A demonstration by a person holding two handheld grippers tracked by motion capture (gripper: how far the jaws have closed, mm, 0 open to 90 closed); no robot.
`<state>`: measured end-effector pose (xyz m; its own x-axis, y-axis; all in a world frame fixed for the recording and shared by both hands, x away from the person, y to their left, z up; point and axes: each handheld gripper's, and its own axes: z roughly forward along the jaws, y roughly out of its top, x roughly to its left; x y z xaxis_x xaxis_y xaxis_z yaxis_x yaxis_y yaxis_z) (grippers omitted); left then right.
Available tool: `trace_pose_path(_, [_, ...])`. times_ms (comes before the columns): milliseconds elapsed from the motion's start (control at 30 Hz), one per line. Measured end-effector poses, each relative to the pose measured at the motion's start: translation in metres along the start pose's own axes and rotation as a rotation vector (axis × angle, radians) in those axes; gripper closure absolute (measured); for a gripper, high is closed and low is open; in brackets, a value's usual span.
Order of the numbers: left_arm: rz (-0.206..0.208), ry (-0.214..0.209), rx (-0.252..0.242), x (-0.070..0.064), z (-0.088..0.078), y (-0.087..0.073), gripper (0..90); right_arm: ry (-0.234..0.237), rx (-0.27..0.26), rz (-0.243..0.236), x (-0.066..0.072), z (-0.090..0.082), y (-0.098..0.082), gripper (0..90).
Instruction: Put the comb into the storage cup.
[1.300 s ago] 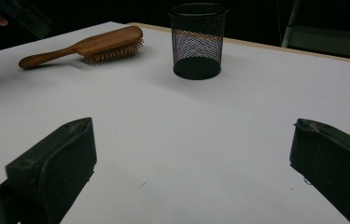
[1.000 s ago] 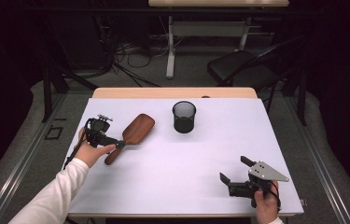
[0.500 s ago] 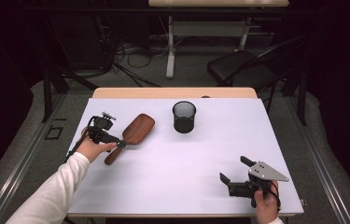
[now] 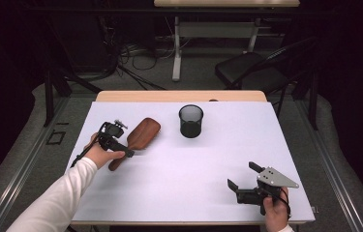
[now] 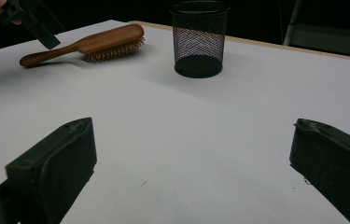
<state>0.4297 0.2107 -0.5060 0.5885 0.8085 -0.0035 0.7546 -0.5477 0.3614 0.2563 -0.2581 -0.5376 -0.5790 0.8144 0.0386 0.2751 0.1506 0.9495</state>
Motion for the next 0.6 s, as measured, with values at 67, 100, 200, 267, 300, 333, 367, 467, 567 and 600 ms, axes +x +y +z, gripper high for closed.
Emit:
trace_pose_path(67, [0.007, -0.001, -0.001, -0.0003, 0.0015, 0.0011, 10.6, -0.001, 0.0, 0.0, -0.0002, 0.0001, -0.0001, 0.2])
trace_pose_path(100, [0.012, 0.003, 0.001, 0.0, 0.0017, 0.0015, 12.9, 0.001, 0.001, 0.0, -0.0002, -0.0001, 0.0, 0.2])
trace_pose_path(200, [0.017, 0.001, 0.006, 0.0003, 0.004, 0.0029, 15.9, 0.001, 0.001, -0.001, -0.0002, -0.0001, -0.0001, 0.2])
trace_pose_path(267, [0.02, -0.004, 0.011, 0.0006, 0.0054, 0.0033, 17.3, 0.001, 0.0, -0.002, -0.0002, 0.0001, -0.0001, 0.2])
trace_pose_path(300, [0.02, -0.004, 0.011, 0.0006, 0.0054, 0.0033, 19.2, 0.001, 0.0, -0.002, -0.0002, 0.0001, -0.0001, 0.2])
trace_pose_path(333, [0.027, -0.006, 0.015, 0.0005, 0.0068, 0.0037, 22.1, 0.001, 0.001, -0.002, 0.0, 0.0001, -0.0001, 0.2])
trace_pose_path(367, [0.029, -0.006, 0.018, 0.0007, 0.0075, 0.0039, 23.7, 0.001, 0.001, -0.002, 0.0, 0.0002, -0.0001, 0.2])
trace_pose_path(467, [0.03, -0.003, 0.016, 0.002, 0.0086, 0.0046, 27.7, 0.002, 0.0, -0.001, 0.0002, 0.0006, -0.0003, 0.2])
trace_pose_path(567, [0.025, -0.01, 0.004, 0.0028, 0.0091, 0.0056, 30.6, 0.003, 0.0, -0.003, 0.0001, 0.0005, -0.0002, 0.2])
trace_pose_path(600, [0.03, -0.006, -0.001, 0.0031, 0.0089, 0.006, 31.6, 0.003, 0.0, -0.002, 0.0, 0.0006, -0.0003, 0.2])
